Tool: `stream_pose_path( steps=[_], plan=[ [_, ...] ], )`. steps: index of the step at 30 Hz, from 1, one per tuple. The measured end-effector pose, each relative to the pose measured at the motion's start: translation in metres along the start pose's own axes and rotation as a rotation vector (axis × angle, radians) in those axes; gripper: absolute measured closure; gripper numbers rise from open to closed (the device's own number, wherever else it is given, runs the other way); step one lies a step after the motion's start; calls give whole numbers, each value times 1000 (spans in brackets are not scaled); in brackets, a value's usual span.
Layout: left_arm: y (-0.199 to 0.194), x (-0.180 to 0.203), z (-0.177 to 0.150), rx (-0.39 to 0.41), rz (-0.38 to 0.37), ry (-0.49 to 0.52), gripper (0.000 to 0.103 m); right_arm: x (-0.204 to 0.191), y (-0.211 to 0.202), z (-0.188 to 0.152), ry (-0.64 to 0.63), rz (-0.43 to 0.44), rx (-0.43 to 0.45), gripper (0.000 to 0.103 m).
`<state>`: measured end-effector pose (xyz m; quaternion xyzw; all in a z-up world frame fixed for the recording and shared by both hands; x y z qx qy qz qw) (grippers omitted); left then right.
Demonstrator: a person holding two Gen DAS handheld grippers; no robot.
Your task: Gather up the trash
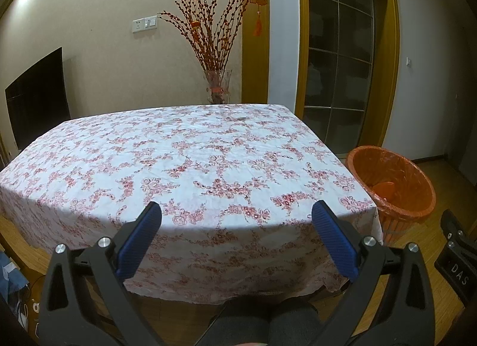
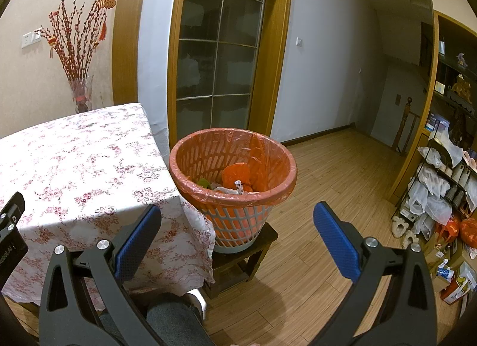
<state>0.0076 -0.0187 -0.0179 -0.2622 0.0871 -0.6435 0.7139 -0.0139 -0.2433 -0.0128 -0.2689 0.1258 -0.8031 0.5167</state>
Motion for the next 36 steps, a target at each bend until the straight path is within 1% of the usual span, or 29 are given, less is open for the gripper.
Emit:
stream_pose_path(
  steps=[23,36],
  plan=[
    [1,-1,1,-2,-1,0,4,-3,-1,-2,-4,5,-2,3],
    [-1,-1,-4,-5,-1,1,4,-2,0,-2,-4,5,-2,3]
  ],
)
Point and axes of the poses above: each gripper's, at about its wrist camera, not at the fingertips, and y roughly the way its jaws point, x to its right, z to its top, the point moved 2 cm from there along y, roughly the way its jaws point, and after that the axes turned 14 degrees about -y, right-handed, at the moved point
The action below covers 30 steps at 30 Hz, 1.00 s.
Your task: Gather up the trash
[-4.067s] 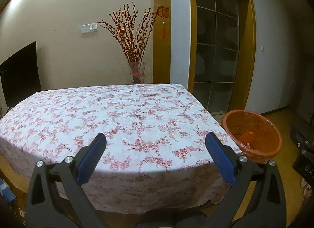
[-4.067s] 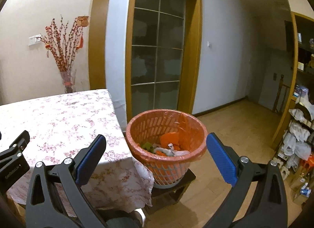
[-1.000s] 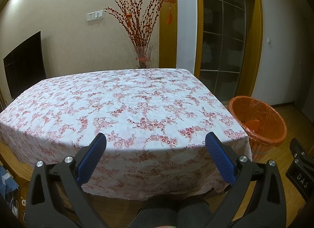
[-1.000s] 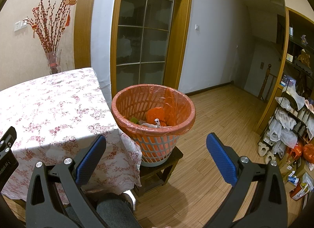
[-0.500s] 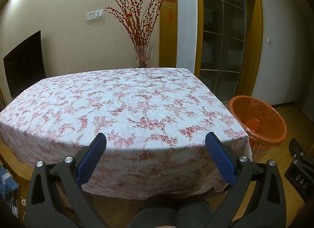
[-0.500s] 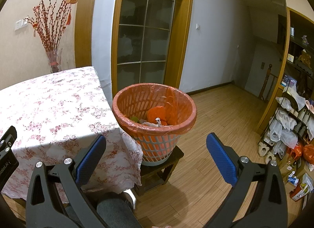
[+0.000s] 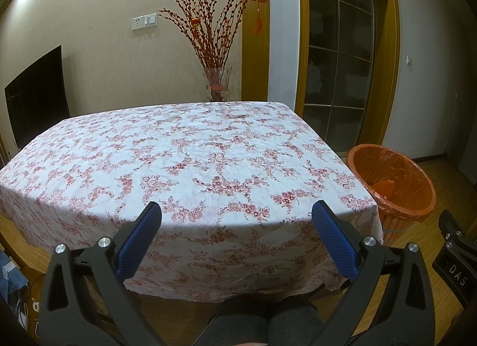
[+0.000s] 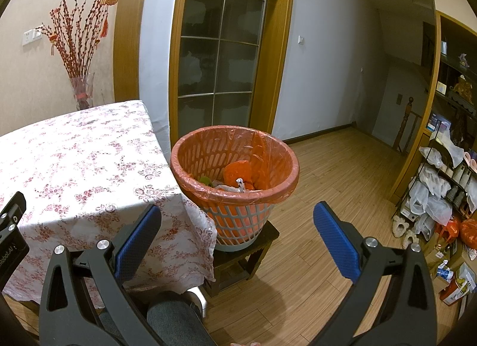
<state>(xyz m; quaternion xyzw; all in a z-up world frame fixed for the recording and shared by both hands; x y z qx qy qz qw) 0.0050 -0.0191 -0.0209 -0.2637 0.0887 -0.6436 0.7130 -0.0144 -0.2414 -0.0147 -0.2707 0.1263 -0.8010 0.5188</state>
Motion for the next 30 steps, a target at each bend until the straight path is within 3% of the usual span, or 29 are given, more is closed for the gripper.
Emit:
stream_pose_path(
  steps=[30],
  plan=[
    [1,0,0,-9,1,4,4,0,0,0,-1,2,-2,3]
  ],
)
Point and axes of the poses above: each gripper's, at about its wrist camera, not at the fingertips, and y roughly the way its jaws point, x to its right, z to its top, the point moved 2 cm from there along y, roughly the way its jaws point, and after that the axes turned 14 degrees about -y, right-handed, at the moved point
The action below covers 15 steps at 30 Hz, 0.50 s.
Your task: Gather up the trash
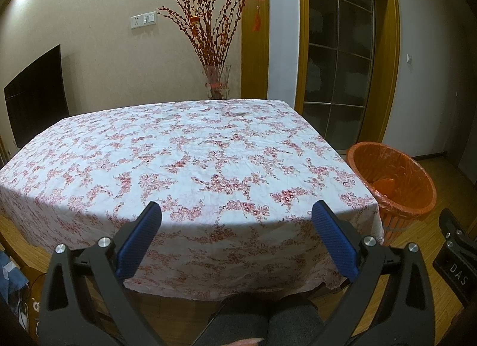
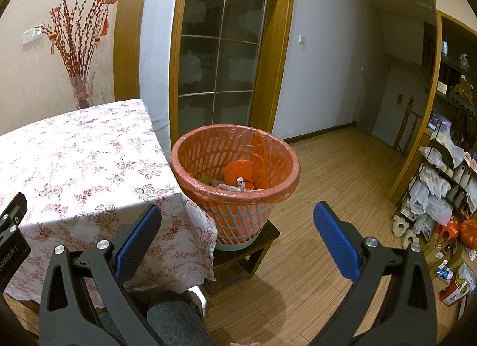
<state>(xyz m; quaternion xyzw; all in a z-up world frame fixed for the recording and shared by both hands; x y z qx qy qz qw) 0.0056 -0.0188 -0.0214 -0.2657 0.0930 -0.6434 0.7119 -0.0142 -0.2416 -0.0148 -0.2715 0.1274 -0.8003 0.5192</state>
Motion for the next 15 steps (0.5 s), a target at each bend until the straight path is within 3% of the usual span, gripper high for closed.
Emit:
stream_pose_path(
  steps=[15],
  plan=[
    [2,-2,1,-5,0,1,4,-1,-1,-4,0,3,-1,3]
  ],
)
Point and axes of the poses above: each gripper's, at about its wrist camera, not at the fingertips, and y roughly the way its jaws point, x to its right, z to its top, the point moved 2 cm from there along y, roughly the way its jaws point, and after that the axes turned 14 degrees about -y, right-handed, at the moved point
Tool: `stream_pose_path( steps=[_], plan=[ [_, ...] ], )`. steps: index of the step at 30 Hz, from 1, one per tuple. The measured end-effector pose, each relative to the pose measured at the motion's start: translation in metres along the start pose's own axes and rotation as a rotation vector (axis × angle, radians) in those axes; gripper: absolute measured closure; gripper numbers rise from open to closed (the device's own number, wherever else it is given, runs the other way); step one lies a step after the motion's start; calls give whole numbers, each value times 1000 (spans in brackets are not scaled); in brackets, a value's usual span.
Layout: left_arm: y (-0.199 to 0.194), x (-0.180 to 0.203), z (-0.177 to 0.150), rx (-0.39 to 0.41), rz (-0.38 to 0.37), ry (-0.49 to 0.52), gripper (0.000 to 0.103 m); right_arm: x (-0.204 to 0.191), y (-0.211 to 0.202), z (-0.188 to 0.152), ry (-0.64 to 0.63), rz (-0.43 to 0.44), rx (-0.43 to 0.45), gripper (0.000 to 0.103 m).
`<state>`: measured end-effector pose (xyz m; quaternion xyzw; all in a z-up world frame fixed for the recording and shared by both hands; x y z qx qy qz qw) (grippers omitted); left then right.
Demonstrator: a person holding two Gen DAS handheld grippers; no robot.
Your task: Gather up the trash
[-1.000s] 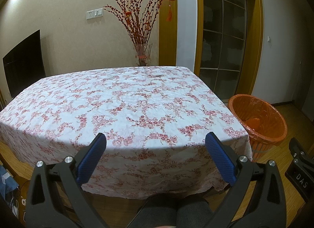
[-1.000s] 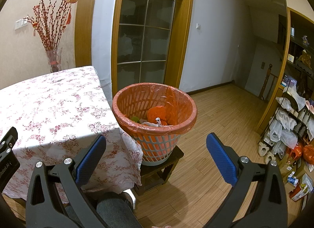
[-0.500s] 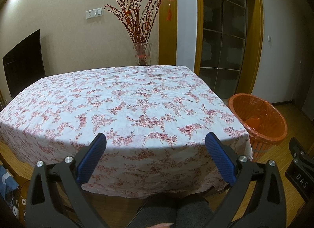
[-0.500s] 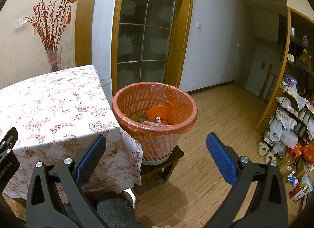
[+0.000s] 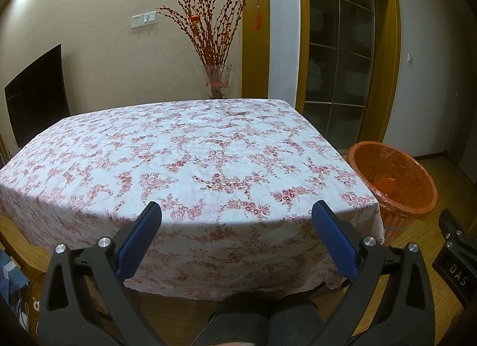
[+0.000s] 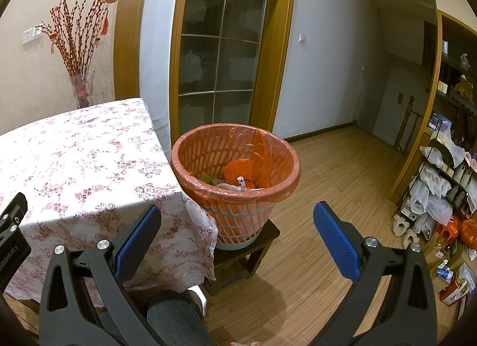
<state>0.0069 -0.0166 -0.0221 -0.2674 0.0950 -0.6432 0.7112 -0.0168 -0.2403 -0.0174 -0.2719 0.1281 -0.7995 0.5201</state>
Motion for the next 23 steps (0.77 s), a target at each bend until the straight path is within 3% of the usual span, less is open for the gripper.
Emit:
stream_pose_path(
  steps=[23],
  plan=[
    [4,-2,5,-8,-3,8,4,2,1,2,-1,2,-1,3]
  ],
)
Point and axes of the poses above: each gripper's, at about its wrist camera, not at the fingertips, and y roughly the way its jaws point, x to its right, z to its top, the point moved 2 cm from there along y, roughly the way its jaws point, and after that the axes turned 14 degrees about -y, right-handed, at the moved point
